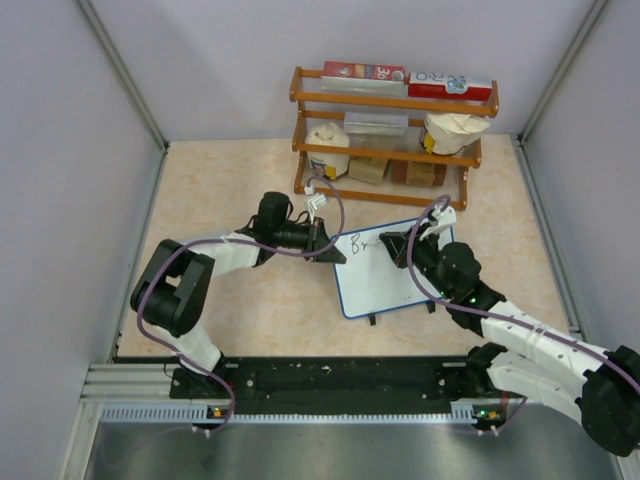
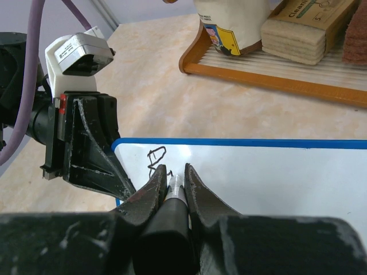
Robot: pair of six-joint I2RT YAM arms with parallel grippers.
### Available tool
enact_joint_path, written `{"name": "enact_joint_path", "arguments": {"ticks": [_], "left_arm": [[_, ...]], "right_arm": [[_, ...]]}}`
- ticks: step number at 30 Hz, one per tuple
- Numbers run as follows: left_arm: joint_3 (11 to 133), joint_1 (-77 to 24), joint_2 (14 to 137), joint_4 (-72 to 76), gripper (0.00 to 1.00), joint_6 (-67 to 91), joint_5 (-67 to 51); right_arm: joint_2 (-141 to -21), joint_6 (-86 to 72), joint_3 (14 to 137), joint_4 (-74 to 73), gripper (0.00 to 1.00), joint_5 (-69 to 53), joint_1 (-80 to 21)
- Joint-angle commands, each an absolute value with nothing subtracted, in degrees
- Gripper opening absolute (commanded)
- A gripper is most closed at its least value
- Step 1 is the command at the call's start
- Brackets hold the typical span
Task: Write a sentence on the whiteboard
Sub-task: Write with the whiteboard marker on the whiteboard.
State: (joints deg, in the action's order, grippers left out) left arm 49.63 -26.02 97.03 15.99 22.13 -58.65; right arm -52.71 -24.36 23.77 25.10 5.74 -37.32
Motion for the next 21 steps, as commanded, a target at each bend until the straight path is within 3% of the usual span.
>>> {"name": "enact_joint_path", "arguments": {"ticks": [1,21], "left_arm": [[49.0,-26.6,98.3,12.6,0.0,15.4,-52.9],[49.1,-26.5,98.5,12.7,0.0,15.6,-53.1]], "right_arm": [[-53.5,-24.2,26.3,27.0,0.0,8.7,-36.8],[-53.0,-25.2,25.8,25.9,0.0,10.8,-36.7]]}}
